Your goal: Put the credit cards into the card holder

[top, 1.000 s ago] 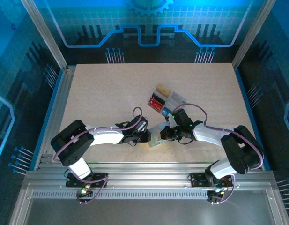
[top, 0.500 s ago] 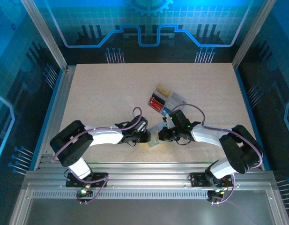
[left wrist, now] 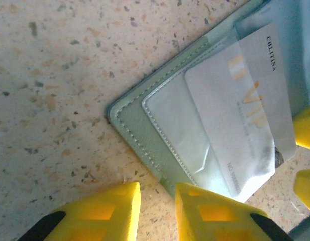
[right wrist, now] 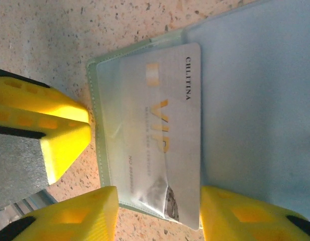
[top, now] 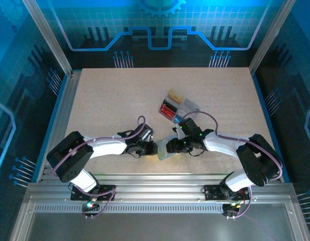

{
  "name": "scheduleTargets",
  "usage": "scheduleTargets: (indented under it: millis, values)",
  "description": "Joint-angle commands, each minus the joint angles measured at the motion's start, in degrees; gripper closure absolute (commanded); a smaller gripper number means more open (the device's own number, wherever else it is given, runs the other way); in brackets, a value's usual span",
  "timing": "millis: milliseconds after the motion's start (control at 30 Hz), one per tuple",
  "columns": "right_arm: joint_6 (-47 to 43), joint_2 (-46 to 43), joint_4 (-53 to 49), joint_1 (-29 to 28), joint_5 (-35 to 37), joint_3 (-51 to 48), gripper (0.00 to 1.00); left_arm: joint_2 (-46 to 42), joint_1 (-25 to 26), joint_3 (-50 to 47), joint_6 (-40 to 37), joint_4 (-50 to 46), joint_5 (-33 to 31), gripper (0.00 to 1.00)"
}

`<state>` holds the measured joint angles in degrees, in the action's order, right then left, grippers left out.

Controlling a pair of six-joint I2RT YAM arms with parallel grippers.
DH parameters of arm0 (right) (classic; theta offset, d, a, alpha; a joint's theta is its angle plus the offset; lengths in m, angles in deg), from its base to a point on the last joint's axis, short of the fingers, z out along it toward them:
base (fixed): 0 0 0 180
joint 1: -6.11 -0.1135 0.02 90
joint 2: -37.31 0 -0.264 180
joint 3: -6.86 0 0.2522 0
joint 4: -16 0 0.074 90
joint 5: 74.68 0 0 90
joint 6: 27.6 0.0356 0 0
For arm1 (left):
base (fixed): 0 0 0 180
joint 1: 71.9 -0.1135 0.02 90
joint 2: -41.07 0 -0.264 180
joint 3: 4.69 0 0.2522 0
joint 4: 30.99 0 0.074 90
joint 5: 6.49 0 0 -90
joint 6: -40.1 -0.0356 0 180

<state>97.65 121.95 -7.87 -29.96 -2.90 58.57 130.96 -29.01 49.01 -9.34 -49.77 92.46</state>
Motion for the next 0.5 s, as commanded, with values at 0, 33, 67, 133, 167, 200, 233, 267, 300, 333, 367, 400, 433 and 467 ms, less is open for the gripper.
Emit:
scheduleTargets:
  millis: [0,33,67,133,167,200,233,267,300,333,367,400,433,467]
  values:
    - [-2.45,-1.32,-5.71,-0.58,2.47,2.21,0.51,-2.40,-1.32,-0.99,0.05,-1.51,4.16,0.74]
    - [-2.76,-1.24,-6.44,-0.57,3.00,2.57,0.51,-2.69,-1.53,-1.01,0.10,-1.36,4.52,0.74]
    - [-2.96,-1.23,-7.15,-0.66,3.80,2.93,0.51,-3.08,-1.65,-1.01,0.18,-1.30,4.93,0.74]
    - [-3.21,-1.32,-7.68,-0.61,4.58,3.32,0.51,-3.72,-1.75,-0.93,0.31,-1.07,5.27,0.74]
    - [-3.33,-1.32,-7.99,-0.66,4.91,3.67,0.54,-3.96,-1.74,-0.77,0.40,-1.11,5.42,0.74]
    - [-3.50,-1.32,-8.31,-0.74,5.18,4.16,0.56,-4.18,-1.68,-0.59,0.49,-1.14,5.52,0.74]
    - [-3.60,-1.24,-8.58,-0.71,5.40,4.59,0.59,-4.27,-1.69,-0.42,0.49,-1.26,5.49,0.74]
    - [-3.69,-1.23,-8.81,-0.71,5.71,5.02,0.63,-4.23,-1.69,-0.16,0.42,-1.52,5.32,0.74]
    - [-3.78,-1.19,-9.11,-0.77,5.97,5.50,0.66,-4.07,-1.76,0.19,0.32,-1.95,4.91,0.75]
    - [-3.93,-1.07,-9.37,-0.73,6.29,5.93,0.67,-3.82,-1.74,0.46,0.15,-2.40,4.56,0.77]
    - [-4.07,-0.82,-9.72,-0.75,6.57,6.44,0.70,-3.55,-1.70,0.70,0.01,-2.74,4.18,0.78]
    - [-4.30,-0.51,-10.04,-0.75,6.82,7.04,0.72,-3.26,-1.79,0.79,-0.04,-2.63,4.09,0.79]
    - [-4.47,-0.15,-10.27,-0.73,6.88,7.42,0.73,-2.99,-1.85,0.92,-0.04,-2.48,4.12,0.80]
    - [-4.64,0.35,-10.37,-0.75,6.88,7.86,0.73,-2.54,-1.80,1.22,-0.12,-2.46,4.15,0.81]
